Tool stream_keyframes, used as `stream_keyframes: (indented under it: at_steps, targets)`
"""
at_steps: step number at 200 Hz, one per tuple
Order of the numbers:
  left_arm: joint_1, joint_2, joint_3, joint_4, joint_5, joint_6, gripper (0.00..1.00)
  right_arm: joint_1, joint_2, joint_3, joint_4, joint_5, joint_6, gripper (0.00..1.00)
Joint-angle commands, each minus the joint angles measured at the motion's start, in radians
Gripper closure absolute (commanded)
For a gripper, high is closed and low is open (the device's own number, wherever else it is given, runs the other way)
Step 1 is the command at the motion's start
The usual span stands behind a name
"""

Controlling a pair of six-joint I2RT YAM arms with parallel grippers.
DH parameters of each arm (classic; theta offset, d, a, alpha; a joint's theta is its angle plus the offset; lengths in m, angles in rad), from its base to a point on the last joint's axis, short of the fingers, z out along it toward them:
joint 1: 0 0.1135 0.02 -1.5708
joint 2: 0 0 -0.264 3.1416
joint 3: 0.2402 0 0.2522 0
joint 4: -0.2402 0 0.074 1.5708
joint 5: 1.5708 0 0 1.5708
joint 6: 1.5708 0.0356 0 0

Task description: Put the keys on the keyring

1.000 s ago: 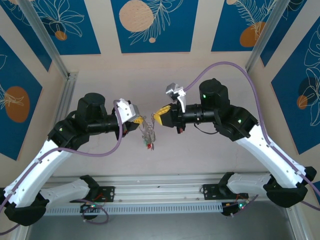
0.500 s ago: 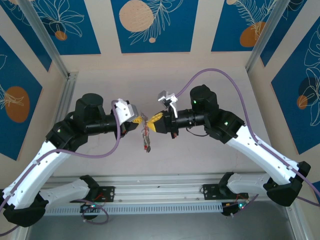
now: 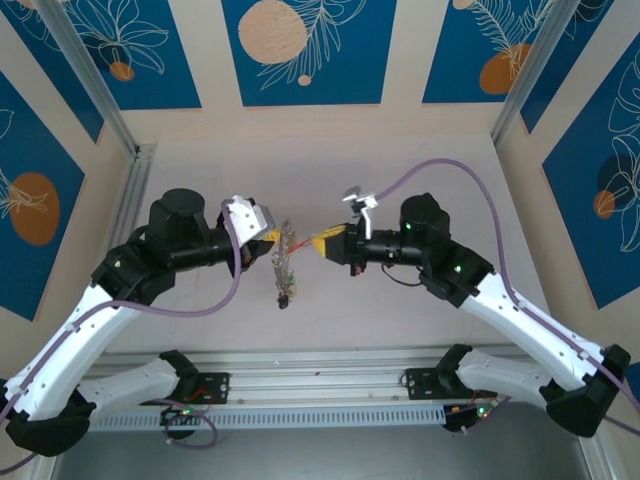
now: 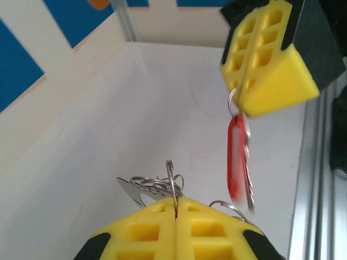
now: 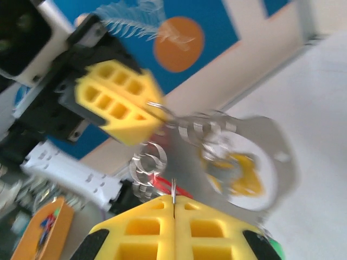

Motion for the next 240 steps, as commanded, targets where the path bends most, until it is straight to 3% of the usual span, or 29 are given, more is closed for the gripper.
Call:
stream_keyframes:
  at_steps: [1,23,57,137,240]
  targets:
    - [0.036,-0.009,-0.02,0.082,-0.057,-0.044,1.0,-0.082,-0.075,-0.172,0.079,0.116,0.234,1.0]
    - [0.047,-0.002,-0.038,0.082,-0.06,-0.061,1.0,-0.156,-0.148,-0.44,0.241,0.148,0.441,1.0]
    - [0.064,-0.013,-0.068,0.103,-0.033,-0.085,1.0,-0.171,-0.159,-0.611,0.29,0.189,0.497,1.0]
    - [0.141,-0.021,-0.114,0.18,0.07,-0.131,1.0,-0.109,-0.141,-0.73,0.268,0.218,0.618,1.0]
    - [0.194,-0.031,-0.142,0.227,0.152,-0.153,1.0,-0.188,-0.028,-0.786,0.189,0.231,0.683,0.98]
